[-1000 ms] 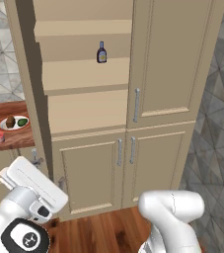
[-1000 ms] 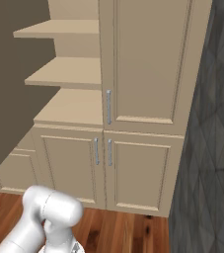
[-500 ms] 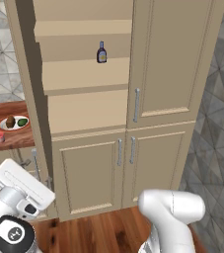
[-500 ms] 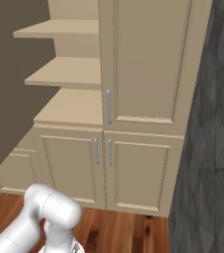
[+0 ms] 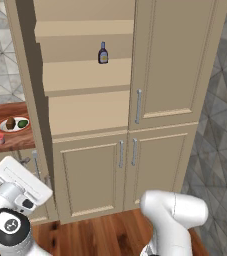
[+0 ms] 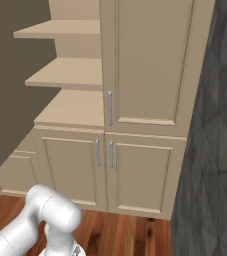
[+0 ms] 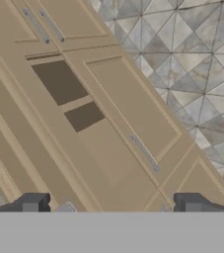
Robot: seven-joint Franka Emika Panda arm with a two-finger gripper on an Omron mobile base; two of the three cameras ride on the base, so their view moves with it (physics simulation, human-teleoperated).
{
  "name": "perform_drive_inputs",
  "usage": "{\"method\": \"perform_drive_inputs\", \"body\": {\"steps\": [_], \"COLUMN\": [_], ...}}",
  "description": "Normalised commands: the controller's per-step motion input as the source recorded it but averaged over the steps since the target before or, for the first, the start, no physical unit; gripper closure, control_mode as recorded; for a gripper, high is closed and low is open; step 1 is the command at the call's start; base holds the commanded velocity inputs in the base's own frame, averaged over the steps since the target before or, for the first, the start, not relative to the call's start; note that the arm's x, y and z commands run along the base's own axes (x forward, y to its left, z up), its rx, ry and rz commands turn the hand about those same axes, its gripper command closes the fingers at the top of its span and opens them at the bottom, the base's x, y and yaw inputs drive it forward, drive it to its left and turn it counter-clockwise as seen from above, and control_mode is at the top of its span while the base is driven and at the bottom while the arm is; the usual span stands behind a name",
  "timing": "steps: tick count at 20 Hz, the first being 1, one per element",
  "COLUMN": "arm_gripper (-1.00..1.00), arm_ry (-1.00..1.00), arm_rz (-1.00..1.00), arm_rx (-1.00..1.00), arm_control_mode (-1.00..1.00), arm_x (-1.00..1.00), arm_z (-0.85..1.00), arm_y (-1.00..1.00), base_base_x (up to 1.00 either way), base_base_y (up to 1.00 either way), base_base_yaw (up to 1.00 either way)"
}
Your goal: Pick the avocado and bread from the counter and place them on the plate. Then pick the jam from the cabinet and place it next to the plate. Lastly close the cabinet door.
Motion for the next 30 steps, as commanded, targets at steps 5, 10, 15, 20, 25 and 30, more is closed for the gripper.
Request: {"method": "perform_drive_inputs", "body": {"steps": [5,10,15,20,25,30], "arm_gripper": [-1.0,-1.0,-1.0,-1.0,-1.0,-1.0], "arm_ry": [0.0,0.0,0.0,0.0,0.0,0.0], "arm_rz": [0.0,0.0,0.0,0.0,0.0,0.0], "arm_rx": [0.0,-0.02,-0.02,0.01,0.13,0.17], "arm_control_mode": [-1.0,-1.0,-1.0,-1.0,-1.0,-1.0], "arm_x": [0.35,0.3,0.27,0.16,0.18,0.4], "arm_z": [-0.23,-0.32,-0.19,0.0,0.0,0.0], "arm_y": [0.17,0.34,0.27,-0.22,-0.73,-0.97], "base_base_x": [0.0,0.0,0.0,0.0,0.0,0.0], "base_base_y": [0.0,0.0,0.0,0.0,0.0,0.0], "base_base_yaw": [0.0,0.0,0.0,0.0,0.0,0.0]}}
